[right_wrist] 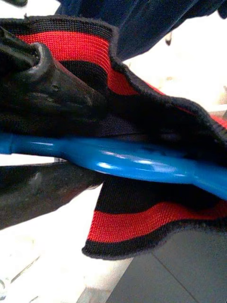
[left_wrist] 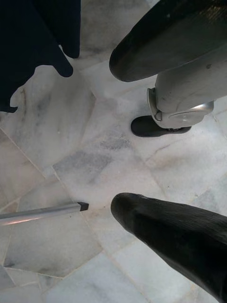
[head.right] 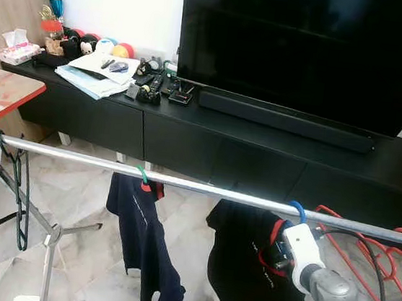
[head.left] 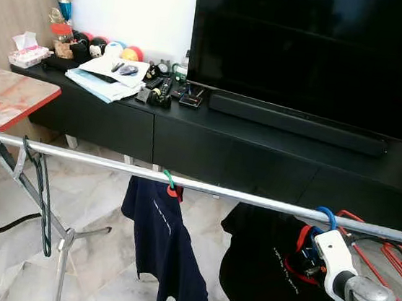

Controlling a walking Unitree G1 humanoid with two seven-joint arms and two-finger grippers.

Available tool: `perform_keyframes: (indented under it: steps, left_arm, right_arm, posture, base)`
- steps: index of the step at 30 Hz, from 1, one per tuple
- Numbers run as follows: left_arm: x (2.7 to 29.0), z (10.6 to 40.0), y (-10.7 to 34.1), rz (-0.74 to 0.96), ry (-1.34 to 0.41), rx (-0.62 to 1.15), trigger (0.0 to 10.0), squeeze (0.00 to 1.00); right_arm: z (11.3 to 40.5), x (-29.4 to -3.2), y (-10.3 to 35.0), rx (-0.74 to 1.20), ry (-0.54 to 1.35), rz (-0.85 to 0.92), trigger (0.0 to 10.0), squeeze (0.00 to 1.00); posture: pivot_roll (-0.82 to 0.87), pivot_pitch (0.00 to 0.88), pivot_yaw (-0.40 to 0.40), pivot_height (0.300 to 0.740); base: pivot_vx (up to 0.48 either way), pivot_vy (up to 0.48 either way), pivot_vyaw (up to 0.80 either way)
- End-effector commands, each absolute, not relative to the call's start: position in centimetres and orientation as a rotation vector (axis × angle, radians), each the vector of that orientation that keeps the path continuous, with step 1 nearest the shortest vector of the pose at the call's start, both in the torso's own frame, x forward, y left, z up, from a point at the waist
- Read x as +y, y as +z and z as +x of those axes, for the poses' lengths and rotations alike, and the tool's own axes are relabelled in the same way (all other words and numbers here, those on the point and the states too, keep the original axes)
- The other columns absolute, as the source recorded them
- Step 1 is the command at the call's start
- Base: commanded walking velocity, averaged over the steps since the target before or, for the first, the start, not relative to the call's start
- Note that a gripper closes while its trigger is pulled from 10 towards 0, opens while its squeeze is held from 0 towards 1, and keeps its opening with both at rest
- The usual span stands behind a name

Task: Hang hanger

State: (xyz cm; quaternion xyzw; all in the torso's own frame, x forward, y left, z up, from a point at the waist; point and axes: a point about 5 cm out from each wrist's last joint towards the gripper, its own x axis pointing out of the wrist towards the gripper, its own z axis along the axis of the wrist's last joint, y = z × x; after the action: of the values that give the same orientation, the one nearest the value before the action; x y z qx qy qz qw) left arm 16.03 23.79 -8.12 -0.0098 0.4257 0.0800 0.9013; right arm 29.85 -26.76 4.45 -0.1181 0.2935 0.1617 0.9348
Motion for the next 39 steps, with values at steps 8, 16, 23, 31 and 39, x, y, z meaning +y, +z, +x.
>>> perform_keyframes:
  steps: [8,16,23,31,39]
  left_arm:
    - [23.9,15.6,-8.3,-0.022,0.163,0.903,10.0,0.00]
    - [23.9,15.6,-8.3,-0.022,0.161,0.904,10.0,0.00]
    - [24.0,15.5,-8.3,-0.018,0.157,0.907,10.0,0.00]
    - [24.1,15.5,-8.3,-0.013,0.151,0.912,10.0,0.00]
    - [24.1,15.4,-8.3,-0.009,0.141,0.915,10.0,0.00]
  right_arm:
    - [30.1,-26.0,4.5,0.560,0.350,-0.209,0.0,0.00]
    - [29.8,-25.3,3.9,0.533,0.306,-0.152,0.0,0.00]
    - [28.9,-25.1,3.7,0.433,0.198,-0.066,0.0,0.00]
    - [26.4,-24.3,3.4,0.302,-0.029,0.115,0.0,0.00]
    - [23.9,-23.9,3.9,0.171,-0.202,0.181,0.0,0.00]
  posture:
    - [-0.01,0.000,-0.031,0.740]
    - [-0.01,0.000,-0.032,0.740]
    - [-0.02,0.000,-0.031,0.740]
    - [-0.03,0.000,-0.030,0.740]
    - [-0.04,0.000,-0.029,0.740]
  base:
    - [0.000,0.000,0.00]
    - [0.000,0.000,0.00]
    - [0.000,0.000,0.00]
    - [0.000,0.000,0.00]
    - [0.000,0.000,0.00]
